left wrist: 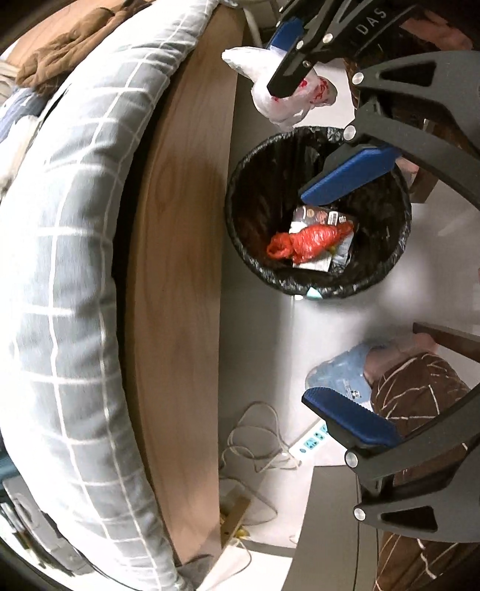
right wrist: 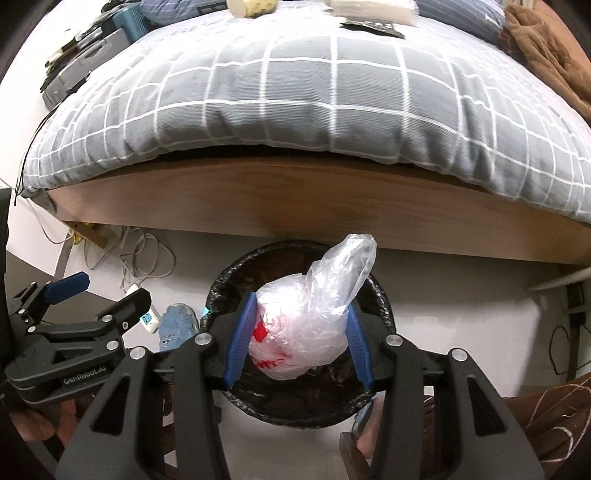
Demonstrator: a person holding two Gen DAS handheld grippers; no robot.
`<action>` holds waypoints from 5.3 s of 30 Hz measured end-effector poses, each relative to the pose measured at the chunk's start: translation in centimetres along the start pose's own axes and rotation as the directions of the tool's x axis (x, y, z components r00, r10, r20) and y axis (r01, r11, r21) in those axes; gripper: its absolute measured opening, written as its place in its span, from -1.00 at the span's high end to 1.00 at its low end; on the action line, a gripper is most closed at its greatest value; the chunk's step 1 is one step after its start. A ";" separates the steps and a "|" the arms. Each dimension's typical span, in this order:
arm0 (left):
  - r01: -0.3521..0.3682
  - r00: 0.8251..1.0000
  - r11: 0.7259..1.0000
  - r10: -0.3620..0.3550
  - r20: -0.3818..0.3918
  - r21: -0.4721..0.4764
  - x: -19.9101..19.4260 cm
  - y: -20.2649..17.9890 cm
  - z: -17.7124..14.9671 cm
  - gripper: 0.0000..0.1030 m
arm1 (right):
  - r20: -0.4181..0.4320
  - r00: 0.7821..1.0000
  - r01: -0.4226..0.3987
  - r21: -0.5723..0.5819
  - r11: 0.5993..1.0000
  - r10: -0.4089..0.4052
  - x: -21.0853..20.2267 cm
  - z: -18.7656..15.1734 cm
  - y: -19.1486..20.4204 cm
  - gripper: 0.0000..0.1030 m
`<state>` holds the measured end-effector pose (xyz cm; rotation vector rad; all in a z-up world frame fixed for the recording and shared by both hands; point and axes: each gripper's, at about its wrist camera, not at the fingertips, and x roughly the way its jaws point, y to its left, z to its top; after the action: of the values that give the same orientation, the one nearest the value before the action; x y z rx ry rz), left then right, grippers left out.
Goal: Collect trash
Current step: 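Open the right tool over the bin, dropping the white plastic bag, then move both open tools back over the bed toward the yellow cup and black packet, then grasp the yellow cup with the left tool while the right tool grasps the black packet, then lift the yellow cup and black packet and carry them over the black bin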
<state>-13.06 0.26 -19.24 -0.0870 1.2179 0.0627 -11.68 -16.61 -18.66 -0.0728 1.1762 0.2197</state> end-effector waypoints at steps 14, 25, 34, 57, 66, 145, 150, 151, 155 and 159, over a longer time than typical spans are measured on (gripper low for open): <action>-0.019 0.998 1.000 0.019 0.052 -0.003 -1.7 0.3 1.0 -0.89 | 0.082 0.995 0.050 -0.006 0.999 -0.049 -1.5 0.9 -0.8 -0.43; 0.001 0.983 0.999 -0.007 0.185 0.036 -6.5 -0.8 3.6 -0.89 | 0.235 0.964 0.111 0.074 0.991 -0.125 -6.4 3.3 -4.1 -0.85; 0.000 0.974 0.999 -0.011 0.228 0.047 -7.8 -1.5 5.7 -0.89 | 0.303 0.940 0.138 0.084 0.987 -0.157 -7.6 5.5 -3.8 -0.86; 0.024 0.944 0.999 -0.035 0.329 0.038 -7.1 -3.0 21.5 -0.89 | 0.360 0.919 0.123 0.125 0.985 -0.160 -5.7 17.8 -6.2 -0.85; 0.034 0.936 0.999 -0.043 0.350 0.032 -5.5 -3.6 28.9 -0.89 | 0.329 0.932 0.121 0.114 0.986 -0.153 -3.8 21.9 -6.5 -0.85; 0.033 0.918 0.997 -0.001 0.397 -0.074 -0.5 -4.7 41.3 -0.44 | 0.255 0.966 0.030 0.071 0.997 -0.047 1.7 25.4 -8.1 0.29; 0.045 0.923 0.996 -0.012 0.385 -0.077 -1.9 -4.4 38.9 -0.43 | 0.279 0.959 0.030 0.065 0.997 -0.047 0.2 25.1 -7.8 0.29; 0.044 0.924 0.996 -0.012 0.383 -0.074 -2.2 -4.4 38.5 -0.43 | 0.283 0.958 0.029 0.066 0.997 -0.047 -0.2 25.0 -7.8 0.29; 0.037 0.924 0.998 -0.015 0.383 -0.051 -3.5 -4.4 36.3 -0.43 | 0.300 0.953 0.033 0.061 0.998 -0.050 -1.4 24.9 -7.8 0.29; 0.051 0.926 0.998 -0.031 0.377 -0.044 -4.4 -4.4 34.1 -0.43 | 0.311 0.949 0.027 0.067 0.997 -0.047 -2.6 24.9 -7.8 0.29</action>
<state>17.71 -0.68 -3.22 -0.1399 0.8288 0.0718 11.61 -20.32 -7.16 -0.0050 0.8639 0.1547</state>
